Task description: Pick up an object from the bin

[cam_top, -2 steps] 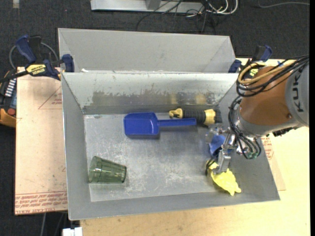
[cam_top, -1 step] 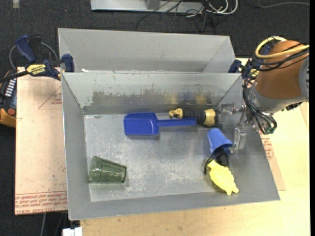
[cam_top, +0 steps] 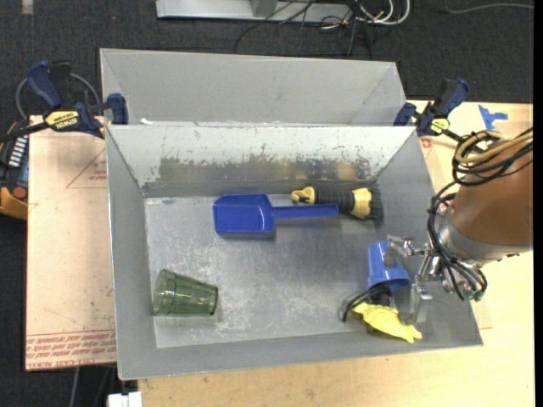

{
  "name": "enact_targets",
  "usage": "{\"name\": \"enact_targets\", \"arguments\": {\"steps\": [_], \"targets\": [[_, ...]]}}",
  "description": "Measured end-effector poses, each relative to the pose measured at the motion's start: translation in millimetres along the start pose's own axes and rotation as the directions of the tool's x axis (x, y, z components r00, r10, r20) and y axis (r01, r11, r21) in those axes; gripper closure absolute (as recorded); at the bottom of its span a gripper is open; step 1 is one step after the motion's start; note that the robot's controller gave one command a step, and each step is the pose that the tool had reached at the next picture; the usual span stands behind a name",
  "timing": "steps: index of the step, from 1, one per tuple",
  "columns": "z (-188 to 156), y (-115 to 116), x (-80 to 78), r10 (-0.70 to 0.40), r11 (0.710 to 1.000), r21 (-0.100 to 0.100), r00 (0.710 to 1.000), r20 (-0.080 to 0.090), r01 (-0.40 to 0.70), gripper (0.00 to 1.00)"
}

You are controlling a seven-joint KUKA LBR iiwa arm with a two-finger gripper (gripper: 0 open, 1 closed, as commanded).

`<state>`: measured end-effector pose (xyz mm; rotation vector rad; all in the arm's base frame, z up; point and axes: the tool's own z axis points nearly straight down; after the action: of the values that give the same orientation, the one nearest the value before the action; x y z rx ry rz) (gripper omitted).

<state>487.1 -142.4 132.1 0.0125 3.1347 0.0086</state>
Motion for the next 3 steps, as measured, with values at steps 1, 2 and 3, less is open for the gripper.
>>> {"name": "enact_targets", "arguments": {"steps": [1,2,3], "targets": [[44,0,-74.0,0.204,0.979,0.005,0.979,0.006,-0.204,0.00],[53,18,-5.7,-0.448,0.894,0.008,0.893,0.047,0.448,1.00],[52,18,-5.6,-0.449,0.893,0.010,0.892,0.048,0.449,1.00]]}}
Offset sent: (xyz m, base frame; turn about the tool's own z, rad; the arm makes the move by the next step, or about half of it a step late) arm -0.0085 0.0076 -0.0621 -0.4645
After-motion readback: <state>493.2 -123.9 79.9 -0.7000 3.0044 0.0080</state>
